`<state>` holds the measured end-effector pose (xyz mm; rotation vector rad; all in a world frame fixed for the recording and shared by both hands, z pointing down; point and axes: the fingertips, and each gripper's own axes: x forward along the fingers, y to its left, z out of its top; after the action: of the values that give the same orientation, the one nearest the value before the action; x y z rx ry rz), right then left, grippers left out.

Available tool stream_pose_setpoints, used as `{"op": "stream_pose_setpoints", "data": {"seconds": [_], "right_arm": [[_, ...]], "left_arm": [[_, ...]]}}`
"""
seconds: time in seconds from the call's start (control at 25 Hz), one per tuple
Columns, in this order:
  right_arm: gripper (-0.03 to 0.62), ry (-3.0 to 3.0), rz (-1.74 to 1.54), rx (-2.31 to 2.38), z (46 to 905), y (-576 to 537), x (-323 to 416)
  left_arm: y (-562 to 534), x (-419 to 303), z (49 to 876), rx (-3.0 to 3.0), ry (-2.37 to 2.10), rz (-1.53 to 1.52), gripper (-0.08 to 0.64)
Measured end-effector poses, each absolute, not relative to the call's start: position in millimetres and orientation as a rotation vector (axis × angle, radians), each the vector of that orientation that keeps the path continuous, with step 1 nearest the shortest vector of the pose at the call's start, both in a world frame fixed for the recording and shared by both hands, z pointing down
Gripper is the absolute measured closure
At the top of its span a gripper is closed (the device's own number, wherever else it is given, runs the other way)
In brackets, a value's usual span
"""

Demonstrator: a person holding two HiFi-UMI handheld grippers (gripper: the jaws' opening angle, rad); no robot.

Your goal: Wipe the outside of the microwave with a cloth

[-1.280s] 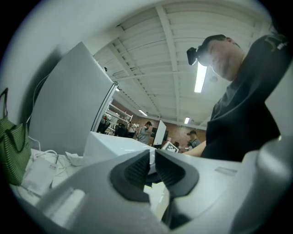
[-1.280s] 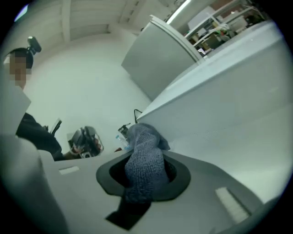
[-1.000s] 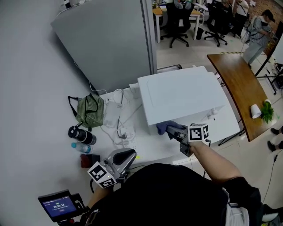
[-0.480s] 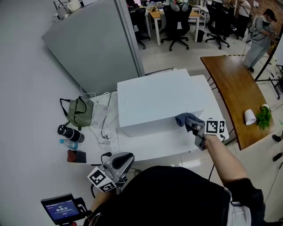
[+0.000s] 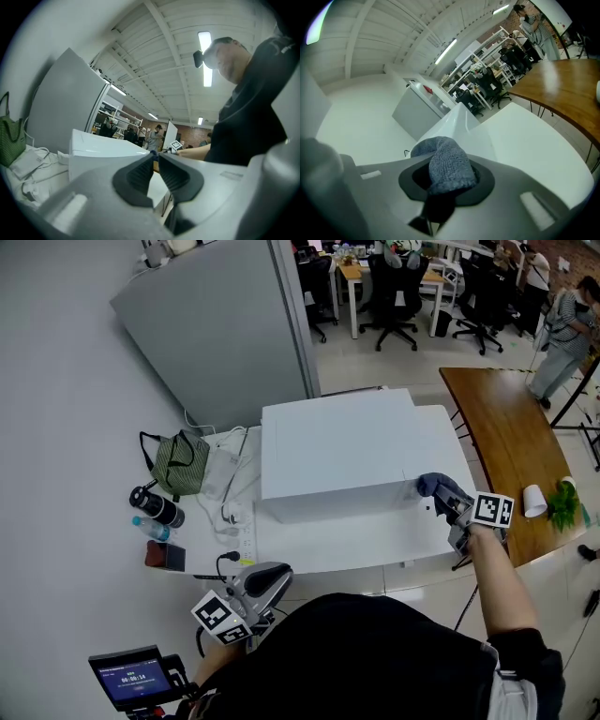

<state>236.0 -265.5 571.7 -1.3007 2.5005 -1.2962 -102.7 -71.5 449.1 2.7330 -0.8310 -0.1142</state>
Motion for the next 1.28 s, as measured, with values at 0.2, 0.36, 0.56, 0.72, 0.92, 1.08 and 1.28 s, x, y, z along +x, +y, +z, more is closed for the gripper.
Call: {"op": "stream_pose_setpoints", "data": {"seconds": [0.2,0.36,0.56,0.72,0.92,1.08,1.28], "right_arm": [[0.517,2.683,-1.497,-1.04,599.6,-198.8,93.6],[0.518,2.942,-1.417,-0.715,619.4,-185.1,-63.8],[0.517,2.933,-1.411,-0.743,640.9,-220.7,-163.3],[0.517,2.862,-1.418,-0.841,648.6,-242.2,-160.5],[0.517,2.743,-1.414,-0.969,654.4,-248.2,-72.2],[0.517,2.668,-1.397,-1.089,659.6,-259.0,27.6],[0.517,2.597,-1.393,-1.169,669.8,-264.7,127.1]], "left_arm": [[-53.6,-163.7,459.7,2.715,-0.864,-0.115,0.525],[-29.8,-216.8,462.8,2.723,-0.883,-0.082,0.525],[-7.2,-277.9,476.0,2.699,-0.909,-0.036,0.525],[-4.1,-299.1,476.6,2.686,-0.923,-0.008,0.525],[-10.3,-261.7,469.9,2.701,-0.901,0.008,0.525],[-22.0,-199.3,458.8,2.719,-0.863,-0.008,0.525],[-26.7,-129.6,449.8,2.723,-0.866,-0.001,0.525]]}}
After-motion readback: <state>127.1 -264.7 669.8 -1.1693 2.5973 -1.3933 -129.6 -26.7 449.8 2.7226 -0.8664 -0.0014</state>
